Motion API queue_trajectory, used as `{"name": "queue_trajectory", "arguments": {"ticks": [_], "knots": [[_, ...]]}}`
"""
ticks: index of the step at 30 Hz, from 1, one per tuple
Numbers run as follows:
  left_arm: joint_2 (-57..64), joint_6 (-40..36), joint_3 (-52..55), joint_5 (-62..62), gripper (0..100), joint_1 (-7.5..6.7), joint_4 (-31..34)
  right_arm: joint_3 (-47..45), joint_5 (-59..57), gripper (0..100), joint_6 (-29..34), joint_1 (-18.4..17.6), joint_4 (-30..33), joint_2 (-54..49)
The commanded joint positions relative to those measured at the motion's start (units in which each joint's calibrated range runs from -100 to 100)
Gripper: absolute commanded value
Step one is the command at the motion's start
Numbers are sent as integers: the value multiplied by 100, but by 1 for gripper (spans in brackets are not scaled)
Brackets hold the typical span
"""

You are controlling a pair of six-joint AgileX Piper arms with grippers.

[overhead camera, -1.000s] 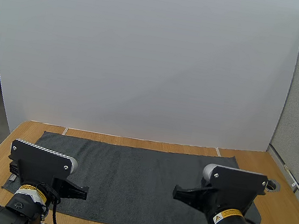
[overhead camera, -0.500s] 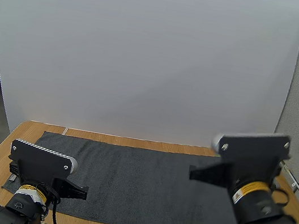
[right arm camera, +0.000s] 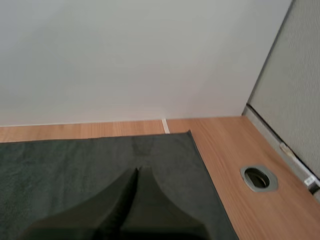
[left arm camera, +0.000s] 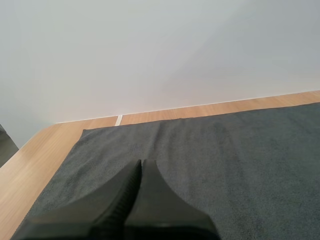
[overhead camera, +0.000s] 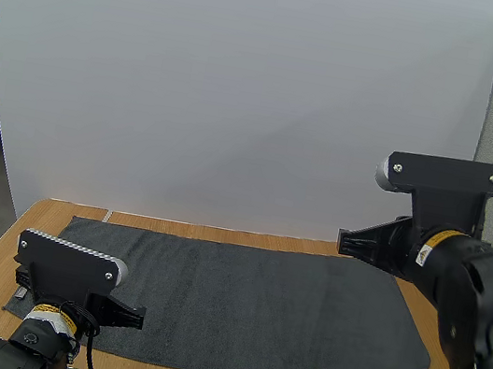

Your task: Fold the towel

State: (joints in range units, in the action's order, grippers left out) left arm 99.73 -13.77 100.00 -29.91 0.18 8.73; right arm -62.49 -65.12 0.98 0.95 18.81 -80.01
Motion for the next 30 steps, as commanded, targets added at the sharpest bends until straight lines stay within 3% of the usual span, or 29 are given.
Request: {"name": "queue_trajectory", "arguments": {"ticks": [1, 6, 7, 8, 19, 24, 30], "knots": [[27, 11, 0, 135, 1, 6, -20, 54, -169, 9, 672, 25, 392, 310], [27, 11, 0, 135, 1, 6, -20, 54, -169, 64, 884, 46, 679, 908], [27, 11, 0, 135, 1, 6, -20, 54, -169, 86, 884, 69, 788, 1041], [27, 11, 0, 135, 1, 6, -20, 54, -169, 100, 884, 100, 829, 1137], [27, 11, 0, 135, 1, 6, -20, 54, 58, 100, 909, 213, 938, 2036], [27, 11, 0, 135, 1, 6, -20, 54, 745, 100, 767, 213, 1518, 2610], [27, 11, 0, 135, 1, 6, -20, 90, 1344, 100, 760, 213, 1687, 3606]]}}
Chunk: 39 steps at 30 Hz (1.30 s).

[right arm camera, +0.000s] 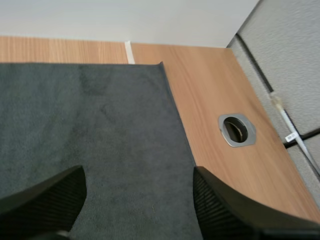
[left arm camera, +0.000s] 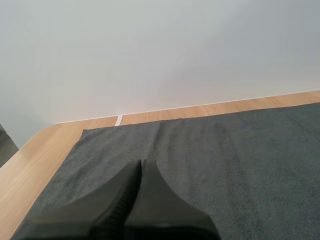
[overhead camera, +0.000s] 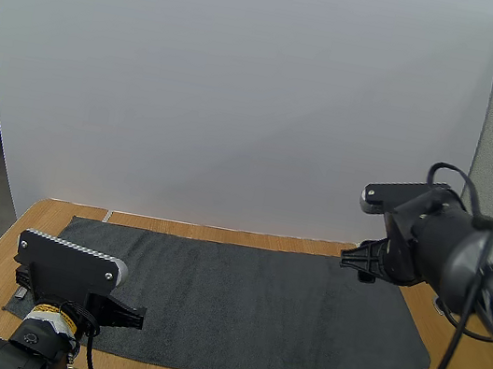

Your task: Fold the towel

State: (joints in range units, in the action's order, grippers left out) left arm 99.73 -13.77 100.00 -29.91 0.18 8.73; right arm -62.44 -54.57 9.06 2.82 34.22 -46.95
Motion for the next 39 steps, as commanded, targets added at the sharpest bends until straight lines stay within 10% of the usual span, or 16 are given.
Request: {"name": "queue_trajectory", "arguments": {"ticks": [1, 17, 39], "knots": [[27, 11, 0, 135, 1, 6, -20, 168, 325, 100, -48, 27, 146, 448], [27, 11, 0, 135, 1, 6, -20, 2357, 619, 100, -516, 421, 19, 2502], [27, 11, 0, 135, 1, 6, -20, 4265, 1083, 100, -5862, 1955, -5189, 5077]]}}
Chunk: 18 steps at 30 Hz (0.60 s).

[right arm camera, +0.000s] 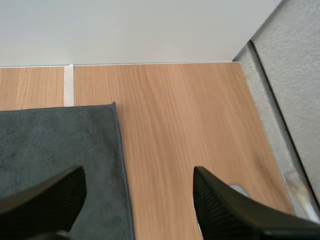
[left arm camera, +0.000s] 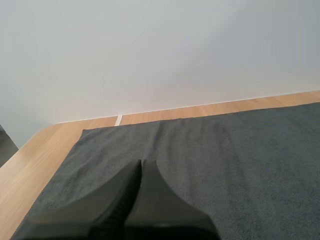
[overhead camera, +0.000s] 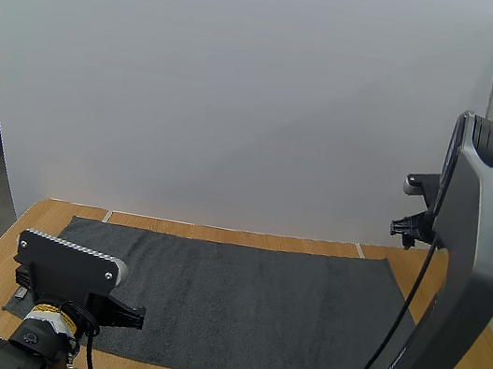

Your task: Fold the towel

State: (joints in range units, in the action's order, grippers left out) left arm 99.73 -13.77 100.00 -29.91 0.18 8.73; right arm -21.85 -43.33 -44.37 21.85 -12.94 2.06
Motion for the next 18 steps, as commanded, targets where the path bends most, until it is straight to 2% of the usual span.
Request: {"name": "queue_trajectory", "arguments": {"ticks": [1, 9, 13, 18], "knots": [[27, 11, 0, 135, 1, 6, -20, 281, -41, 100, -591, 52, -559, 273], [27, 11, 0, 135, 1, 6, -20, 458, 247, 100, -696, 52, -1050, 819], [27, 11, 0, 135, 1, 6, -20, 458, 298, 100, -1124, 52, -1164, 1158], [27, 11, 0, 135, 1, 6, -20, 601, -16, 100, -2149, 117, -2006, 1571]]}}
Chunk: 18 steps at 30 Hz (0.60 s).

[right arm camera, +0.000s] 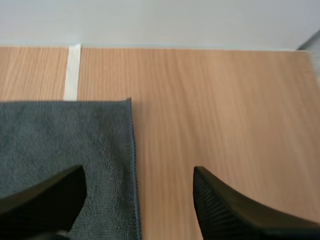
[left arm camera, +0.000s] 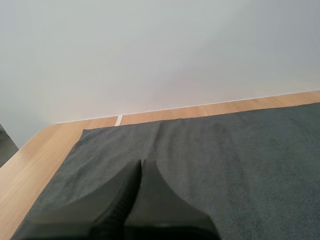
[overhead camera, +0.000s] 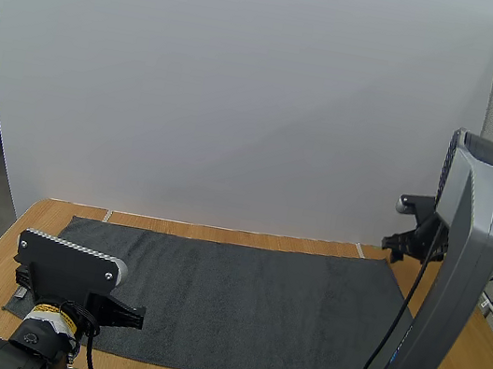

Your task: Fold the towel

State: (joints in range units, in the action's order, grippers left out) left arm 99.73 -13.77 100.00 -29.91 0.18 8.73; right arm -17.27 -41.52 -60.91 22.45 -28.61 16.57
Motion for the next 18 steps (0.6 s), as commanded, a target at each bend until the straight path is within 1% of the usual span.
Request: {"name": "queue_trajectory", "arguments": {"ticks": [1, 4, 6, 11, 18], "knots": [[27, 11, 0, 135, 1, 6, -20, 244, -414, 100, -678, 94, -733, 208], [27, 11, 0, 135, 1, 6, -20, 624, -1382, 100, -1307, 225, -1611, 434], [27, 11, 0, 135, 1, 6, -20, 892, -1802, 100, -1462, 299, -1866, 536], [27, 11, 0, 135, 1, 6, -20, 1551, -1992, 100, -1525, 366, -1895, 765], [27, 11, 0, 135, 1, 6, -20, 2180, -2716, 100, -1515, 368, -1864, 1197]]}}
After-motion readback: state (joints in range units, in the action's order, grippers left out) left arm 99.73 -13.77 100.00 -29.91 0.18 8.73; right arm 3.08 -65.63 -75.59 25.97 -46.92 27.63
